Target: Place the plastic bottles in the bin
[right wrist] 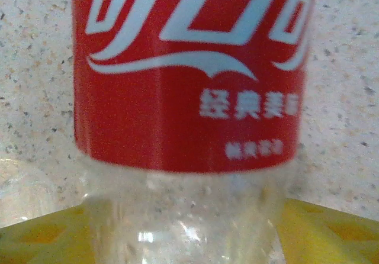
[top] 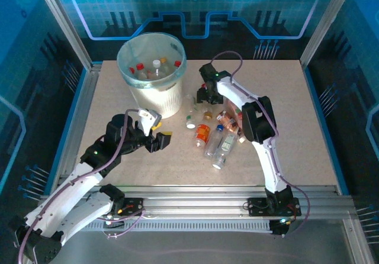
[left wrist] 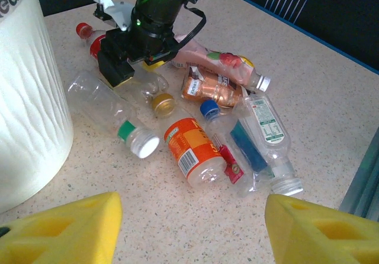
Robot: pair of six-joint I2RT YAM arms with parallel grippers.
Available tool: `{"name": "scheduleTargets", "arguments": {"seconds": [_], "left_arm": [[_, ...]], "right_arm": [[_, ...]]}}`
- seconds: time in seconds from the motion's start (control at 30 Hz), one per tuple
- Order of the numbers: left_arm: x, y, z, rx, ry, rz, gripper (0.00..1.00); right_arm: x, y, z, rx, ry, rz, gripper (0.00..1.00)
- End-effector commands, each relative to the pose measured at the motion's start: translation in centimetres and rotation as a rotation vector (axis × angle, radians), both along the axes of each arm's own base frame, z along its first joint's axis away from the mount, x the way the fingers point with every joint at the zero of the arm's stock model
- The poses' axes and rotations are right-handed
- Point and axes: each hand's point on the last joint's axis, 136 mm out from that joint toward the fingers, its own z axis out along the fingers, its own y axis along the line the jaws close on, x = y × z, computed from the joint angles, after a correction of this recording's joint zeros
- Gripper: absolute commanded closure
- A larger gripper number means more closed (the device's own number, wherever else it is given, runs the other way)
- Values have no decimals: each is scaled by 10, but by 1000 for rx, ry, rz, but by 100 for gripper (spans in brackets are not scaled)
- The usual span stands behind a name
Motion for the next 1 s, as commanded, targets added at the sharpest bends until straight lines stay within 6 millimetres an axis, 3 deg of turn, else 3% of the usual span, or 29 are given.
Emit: {"name": "scheduleTargets", "arguments": {"seconds": [0.0,0.17,0.3,0.5,0.7,0.8,0.97], "left_arm": [[2,-2,1,-8,-12,4,34],[4,0,7,-21,-10,28,34],[5,3,19,-38,-9,53,34],[3,6,44,-88,-4,82,33],[6,9,76,-204,35,156,34],[8,3,96,-269,80,153,34],[10,-18,133,-379,172,87,34]], "right_arm": [[-2,6,-3,26,30,13,31],[-2,3,24,35,-19,12,40],[-7,-2,69,49,-99,13,43],[-37,-17,128,81,-210,5,46],[-96,-31,178,156,-335,25,46],[-136,-25,203,220,-445,105,47],[-203,-8,227,336,-529,279,47]]}}
